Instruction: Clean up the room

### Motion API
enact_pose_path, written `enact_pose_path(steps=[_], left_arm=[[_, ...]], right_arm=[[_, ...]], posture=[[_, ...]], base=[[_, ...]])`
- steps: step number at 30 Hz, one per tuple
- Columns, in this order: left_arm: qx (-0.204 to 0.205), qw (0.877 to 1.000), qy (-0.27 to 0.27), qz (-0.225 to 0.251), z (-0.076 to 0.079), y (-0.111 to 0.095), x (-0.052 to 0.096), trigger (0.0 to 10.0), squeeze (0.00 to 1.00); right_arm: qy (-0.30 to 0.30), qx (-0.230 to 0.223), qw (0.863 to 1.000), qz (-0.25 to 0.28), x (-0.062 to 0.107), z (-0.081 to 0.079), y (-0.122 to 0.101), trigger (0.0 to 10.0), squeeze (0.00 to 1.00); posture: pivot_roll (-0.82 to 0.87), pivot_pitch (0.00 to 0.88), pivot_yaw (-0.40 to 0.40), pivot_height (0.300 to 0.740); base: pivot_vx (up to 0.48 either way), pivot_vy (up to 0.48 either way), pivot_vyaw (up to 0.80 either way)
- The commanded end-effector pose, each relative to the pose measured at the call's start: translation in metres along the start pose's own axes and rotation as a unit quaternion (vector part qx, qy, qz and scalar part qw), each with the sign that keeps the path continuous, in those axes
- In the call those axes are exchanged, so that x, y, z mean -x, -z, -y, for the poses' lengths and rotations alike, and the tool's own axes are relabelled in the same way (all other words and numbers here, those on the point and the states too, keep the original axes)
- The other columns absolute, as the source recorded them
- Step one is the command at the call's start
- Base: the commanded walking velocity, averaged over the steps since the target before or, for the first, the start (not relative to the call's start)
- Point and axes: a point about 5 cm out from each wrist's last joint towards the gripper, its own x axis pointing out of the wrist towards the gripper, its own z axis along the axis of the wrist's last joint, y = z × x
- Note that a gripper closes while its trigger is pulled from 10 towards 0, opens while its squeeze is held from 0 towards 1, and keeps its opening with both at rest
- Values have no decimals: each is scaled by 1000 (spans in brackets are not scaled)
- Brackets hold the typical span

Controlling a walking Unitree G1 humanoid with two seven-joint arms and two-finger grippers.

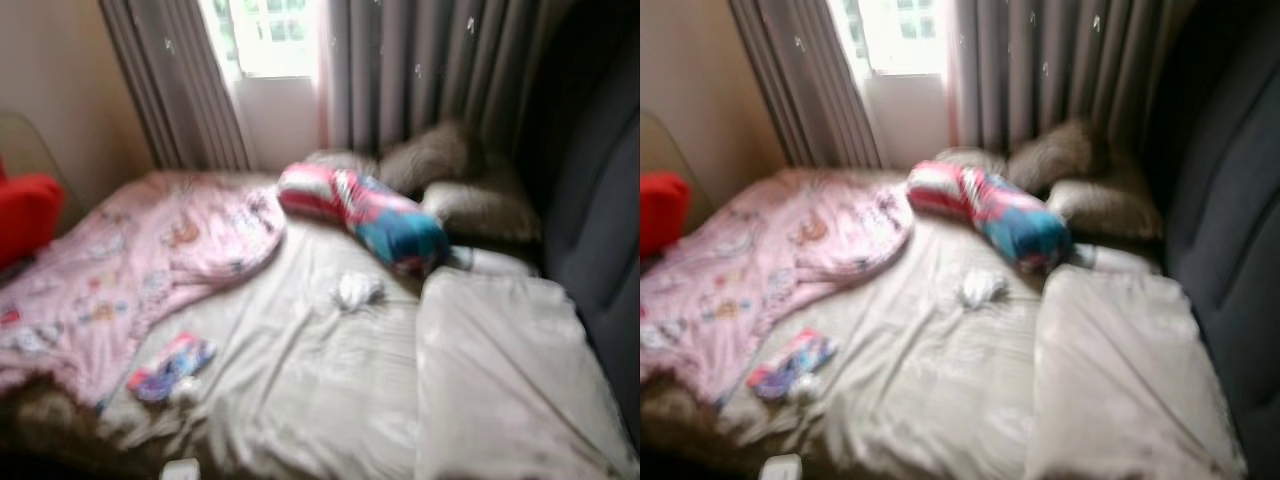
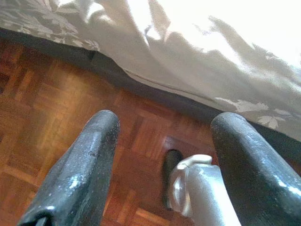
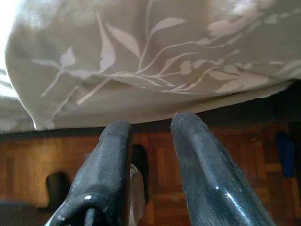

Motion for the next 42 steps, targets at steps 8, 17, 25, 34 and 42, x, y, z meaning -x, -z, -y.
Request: enact_pose_path(steps=[8,17,25,34,42], left_arm=[[-8,1000,-19,3,-14,-4,1,10000,0],[-9,1000,-19,3,-14,-5,1,10000,0],[-5,1000,-19,3,-12,-4,1,10000,0],[-5,1000,-23,1,-14,-4,1,10000,0],[-9,1000,-23,1,-16,-4,1,10000,0]], right_arm=[[-25,4,1000,8,-4,-26,-8,10000,0],[-33,12,999,7,-6,-39,-9,10000,0],[-26,13,1000,8,-5,-29,-12,10000,0],[-24,14,1000,8,-4,-19,-10,10000,0],[-30,13,999,8,-4,-26,-9,10000,0]], posture=[[-44,0,35,740],[-44,0,35,740],[-39,0,28,740],[-32,0,28,740],[-36,0,35,740]], base=[[0,480,0],[0,480,0],[0,480,0],[0,480,0],[0,480,0]])
